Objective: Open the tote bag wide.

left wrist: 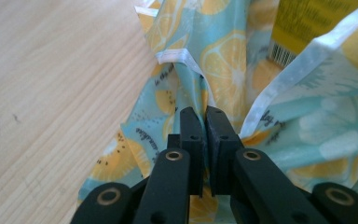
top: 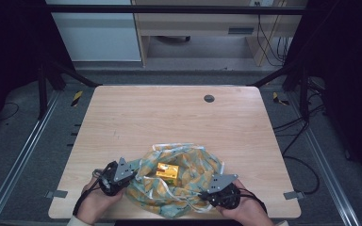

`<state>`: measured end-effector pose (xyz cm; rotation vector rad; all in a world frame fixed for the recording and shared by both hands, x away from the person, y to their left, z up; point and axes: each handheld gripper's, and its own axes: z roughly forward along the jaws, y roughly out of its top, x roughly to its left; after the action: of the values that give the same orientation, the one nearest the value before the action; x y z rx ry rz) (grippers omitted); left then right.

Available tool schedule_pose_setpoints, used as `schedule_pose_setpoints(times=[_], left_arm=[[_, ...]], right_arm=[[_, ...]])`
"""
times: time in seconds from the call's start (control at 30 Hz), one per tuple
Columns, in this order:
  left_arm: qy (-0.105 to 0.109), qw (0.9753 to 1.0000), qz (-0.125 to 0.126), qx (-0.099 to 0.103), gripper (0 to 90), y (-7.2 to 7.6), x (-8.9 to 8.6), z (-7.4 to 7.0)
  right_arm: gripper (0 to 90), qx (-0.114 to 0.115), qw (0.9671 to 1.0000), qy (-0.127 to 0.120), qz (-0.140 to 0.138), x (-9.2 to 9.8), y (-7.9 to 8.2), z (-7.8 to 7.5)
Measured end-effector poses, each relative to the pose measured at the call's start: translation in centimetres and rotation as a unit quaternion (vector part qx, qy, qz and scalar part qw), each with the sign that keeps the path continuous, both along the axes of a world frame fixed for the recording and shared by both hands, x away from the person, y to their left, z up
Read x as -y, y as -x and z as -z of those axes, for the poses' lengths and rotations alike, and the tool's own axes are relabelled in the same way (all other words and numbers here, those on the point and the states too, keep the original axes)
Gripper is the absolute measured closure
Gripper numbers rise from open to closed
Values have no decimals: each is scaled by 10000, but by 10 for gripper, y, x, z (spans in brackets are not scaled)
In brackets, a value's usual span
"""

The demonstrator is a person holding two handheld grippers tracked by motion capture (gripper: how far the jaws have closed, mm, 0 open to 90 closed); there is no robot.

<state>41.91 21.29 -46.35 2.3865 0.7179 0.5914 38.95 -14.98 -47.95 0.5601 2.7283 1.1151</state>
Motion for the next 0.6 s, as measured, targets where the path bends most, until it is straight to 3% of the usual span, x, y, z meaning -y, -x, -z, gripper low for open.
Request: schedule_pose_setpoints(times=[0.17,0.37,0.6], left_arm=[[-15,9999,39,-151,874,-2,-3,5],[-248,9993,132,-261,876,0,-1,9],[-218,9991,60,-365,878,-1,-2,12]], right_arm=[[900,-65,9999,93,-21,1,-1,3],[900,-86,9996,254,-14,0,-1,4],[900,-149,9993,333,-22,-1,-1,6]])
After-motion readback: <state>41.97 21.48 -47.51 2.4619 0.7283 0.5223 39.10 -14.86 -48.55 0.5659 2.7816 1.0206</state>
